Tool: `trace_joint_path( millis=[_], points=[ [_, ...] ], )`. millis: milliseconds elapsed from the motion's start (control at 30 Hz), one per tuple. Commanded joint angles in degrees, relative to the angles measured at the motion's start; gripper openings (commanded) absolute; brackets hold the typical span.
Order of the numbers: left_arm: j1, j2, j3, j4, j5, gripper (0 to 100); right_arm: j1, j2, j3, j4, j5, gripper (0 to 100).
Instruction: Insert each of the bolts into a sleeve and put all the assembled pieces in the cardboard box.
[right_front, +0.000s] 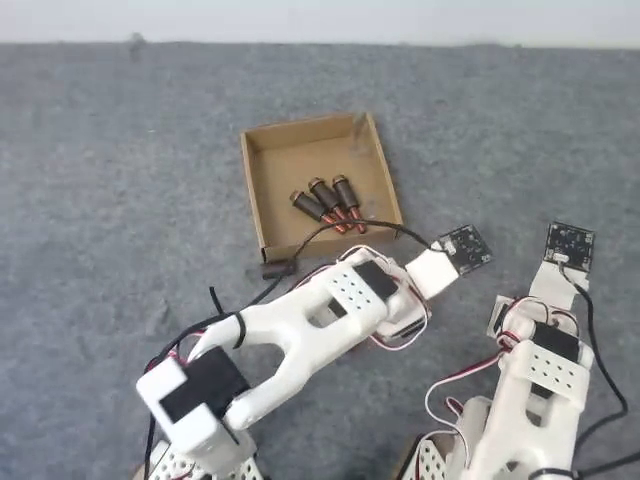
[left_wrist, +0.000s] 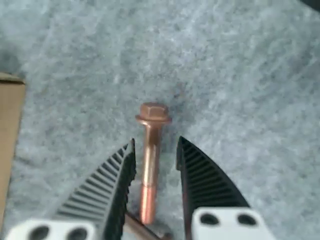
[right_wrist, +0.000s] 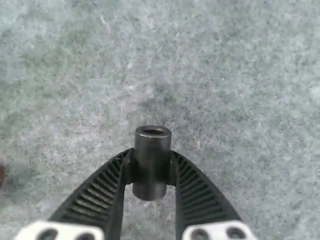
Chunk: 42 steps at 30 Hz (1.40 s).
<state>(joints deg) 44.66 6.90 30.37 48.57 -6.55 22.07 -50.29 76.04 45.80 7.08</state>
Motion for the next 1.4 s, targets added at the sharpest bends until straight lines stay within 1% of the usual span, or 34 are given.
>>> trace_joint_path(
  millis=[0,133,300,367,567,667,900,967,1167,1267,1367],
  points=[
    [0.2,2.0,-5.8,0.7,-0.4,13,0.5,0.0,-1.1,-1.5,0.8,1.3],
    [-0.2,5.9,-10.2,3.5,-0.3,13,0.5,0.0,-1.1,-1.5,0.8,1.3],
    [-0.6,11.7,-17.5,10.5,-0.3,13,0.5,0.0,-1.1,-1.5,0.8,1.3],
    [-0.6,13.5,-19.8,12.2,-0.4,13,0.5,0.0,-1.1,-1.5,0.8,1.3],
    [-0.5,15.0,-21.7,12.8,-0.2,13,0.5,0.0,-1.1,-1.5,0.8,1.3],
    [-0.5,15.2,-21.7,12.6,-0.1,9,0.5,0.0,-1.1,-1.5,0.8,1.3],
    [-0.4,15.3,-21.7,12.7,-0.1,3,0.5,0.1,-1.1,-1.5,0.8,1.3],
    [-0.4,15.0,-21.4,12.7,-0.1,1,0.5,0.1,-1.1,-1.5,0.8,1.3],
    [-0.7,12.7,-19.5,12.8,-0.1,1,0.5,0.1,-1.1,-1.5,0.8,1.3],
    [-2.3,7.4,-17.4,12.6,0.2,1,0.5,0.1,-1.1,-1.5,0.8,1.3],
    [-4.7,-0.3,-12.9,11.1,4.6,1,0.5,0.1,-1.1,-1.5,0.8,1.3]
  ],
)
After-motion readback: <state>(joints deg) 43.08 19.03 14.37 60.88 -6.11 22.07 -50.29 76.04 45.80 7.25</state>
